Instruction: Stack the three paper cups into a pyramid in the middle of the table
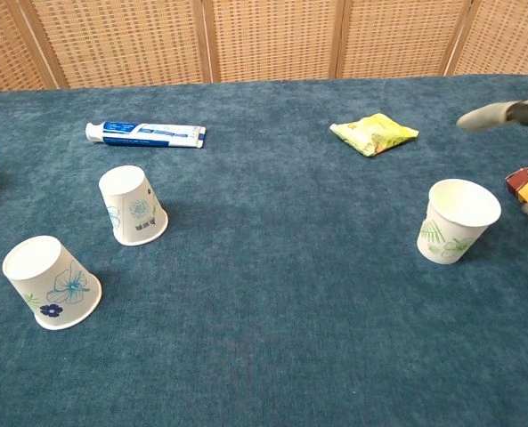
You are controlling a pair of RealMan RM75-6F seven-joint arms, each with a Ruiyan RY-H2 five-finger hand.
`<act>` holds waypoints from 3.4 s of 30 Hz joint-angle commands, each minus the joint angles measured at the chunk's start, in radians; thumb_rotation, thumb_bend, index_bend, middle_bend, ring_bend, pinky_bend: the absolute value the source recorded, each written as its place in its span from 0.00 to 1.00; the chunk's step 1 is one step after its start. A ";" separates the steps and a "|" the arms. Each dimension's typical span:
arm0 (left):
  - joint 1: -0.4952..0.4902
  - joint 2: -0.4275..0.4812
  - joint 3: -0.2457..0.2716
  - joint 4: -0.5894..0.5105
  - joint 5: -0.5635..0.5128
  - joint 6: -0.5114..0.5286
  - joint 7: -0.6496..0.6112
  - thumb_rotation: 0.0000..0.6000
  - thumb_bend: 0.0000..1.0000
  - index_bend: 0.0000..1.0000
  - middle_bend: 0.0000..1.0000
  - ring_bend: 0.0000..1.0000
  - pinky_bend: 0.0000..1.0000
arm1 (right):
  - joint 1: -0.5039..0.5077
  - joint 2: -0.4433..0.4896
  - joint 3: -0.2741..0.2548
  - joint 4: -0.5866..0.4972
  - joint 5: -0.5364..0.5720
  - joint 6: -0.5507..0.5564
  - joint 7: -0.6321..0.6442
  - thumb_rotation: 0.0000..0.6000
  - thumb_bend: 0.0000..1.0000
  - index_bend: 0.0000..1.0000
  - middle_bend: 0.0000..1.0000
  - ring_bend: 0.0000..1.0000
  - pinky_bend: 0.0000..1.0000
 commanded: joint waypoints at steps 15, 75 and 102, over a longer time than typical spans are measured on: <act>-0.008 -0.013 0.000 0.027 -0.013 -0.014 -0.023 1.00 0.48 0.05 0.03 0.00 0.00 | 0.097 -0.117 0.000 0.023 0.188 -0.065 -0.258 1.00 0.45 0.00 0.00 0.00 0.05; 0.000 -0.022 0.001 0.065 -0.038 -0.010 -0.066 1.00 0.47 0.05 0.02 0.00 0.00 | 0.235 -0.183 0.055 0.131 0.334 -0.210 0.091 1.00 0.48 0.30 0.23 0.20 0.67; 0.005 0.001 0.001 0.041 -0.035 -0.002 -0.053 1.00 0.47 0.04 0.01 0.00 0.00 | 0.250 -0.246 0.196 0.360 0.298 -0.410 0.798 1.00 0.48 0.26 0.23 0.20 0.67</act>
